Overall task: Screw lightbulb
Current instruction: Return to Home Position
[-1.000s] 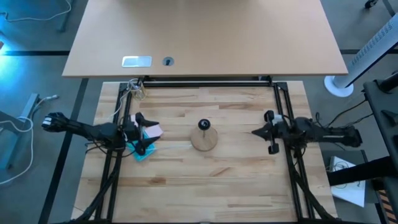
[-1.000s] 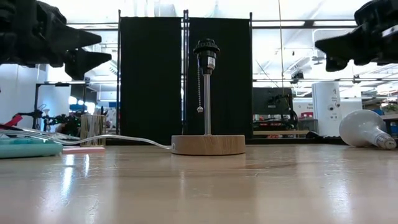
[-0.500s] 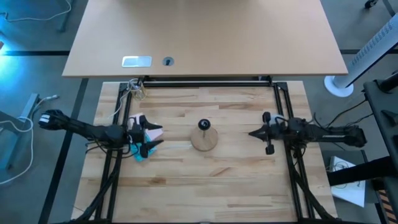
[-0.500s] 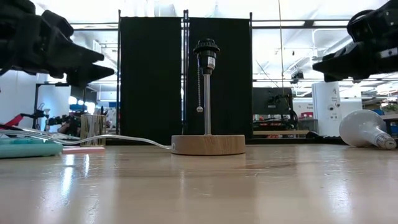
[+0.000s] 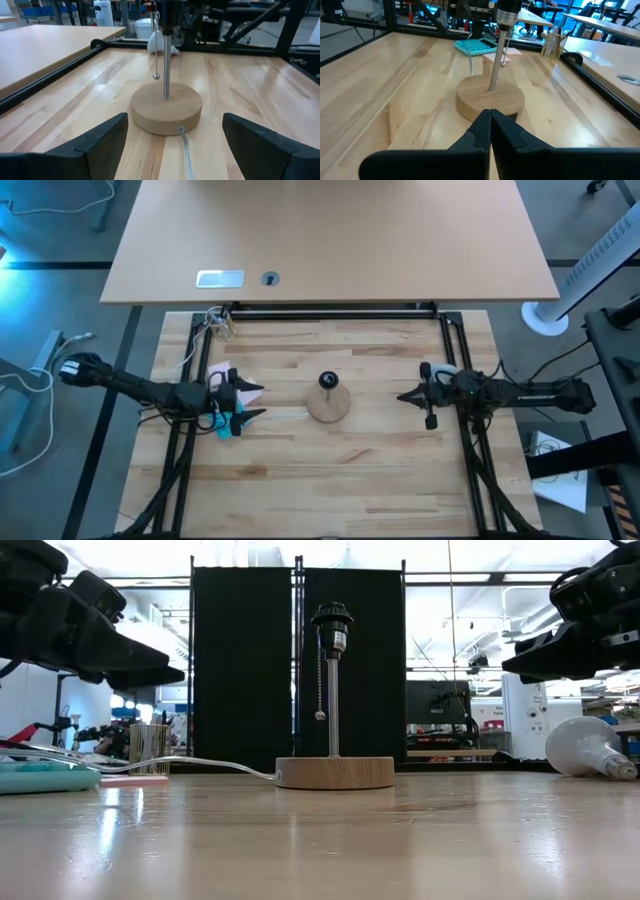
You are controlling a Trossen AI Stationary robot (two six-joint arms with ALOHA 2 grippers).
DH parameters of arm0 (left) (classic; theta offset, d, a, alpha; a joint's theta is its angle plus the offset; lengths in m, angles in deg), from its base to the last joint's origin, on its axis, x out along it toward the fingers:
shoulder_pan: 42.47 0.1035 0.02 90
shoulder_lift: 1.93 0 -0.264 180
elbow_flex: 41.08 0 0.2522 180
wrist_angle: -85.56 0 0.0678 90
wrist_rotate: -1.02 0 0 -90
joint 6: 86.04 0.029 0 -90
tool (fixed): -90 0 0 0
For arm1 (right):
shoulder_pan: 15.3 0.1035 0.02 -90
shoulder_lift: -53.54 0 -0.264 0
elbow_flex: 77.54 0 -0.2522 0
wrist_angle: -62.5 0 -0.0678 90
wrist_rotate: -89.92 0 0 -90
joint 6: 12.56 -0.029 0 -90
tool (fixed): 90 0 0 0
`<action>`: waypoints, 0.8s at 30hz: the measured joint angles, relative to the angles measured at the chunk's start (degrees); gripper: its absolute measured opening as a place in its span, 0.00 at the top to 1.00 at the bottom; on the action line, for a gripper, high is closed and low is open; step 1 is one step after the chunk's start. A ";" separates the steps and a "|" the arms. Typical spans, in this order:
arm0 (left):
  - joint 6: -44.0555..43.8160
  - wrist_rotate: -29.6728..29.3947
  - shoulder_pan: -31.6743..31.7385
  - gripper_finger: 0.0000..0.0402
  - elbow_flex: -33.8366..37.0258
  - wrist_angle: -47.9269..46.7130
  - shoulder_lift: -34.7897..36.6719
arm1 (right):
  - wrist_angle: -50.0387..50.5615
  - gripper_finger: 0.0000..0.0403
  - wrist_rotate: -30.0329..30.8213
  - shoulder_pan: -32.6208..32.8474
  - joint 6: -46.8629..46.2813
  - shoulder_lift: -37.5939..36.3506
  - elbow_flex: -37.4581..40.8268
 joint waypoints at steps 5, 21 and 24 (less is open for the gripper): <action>0.02 0.00 -0.02 0.21 -0.02 0.00 -1.78 | -0.03 0.99 0.00 0.00 -0.04 0.29 0.00; 0.04 -0.01 -0.02 0.21 -0.04 0.00 -6.58 | -0.04 0.99 -0.02 0.00 -0.09 0.29 0.00; 0.04 -0.02 -0.02 0.21 -0.04 0.02 -7.32 | -0.04 1.00 -0.01 0.00 -0.08 0.29 0.00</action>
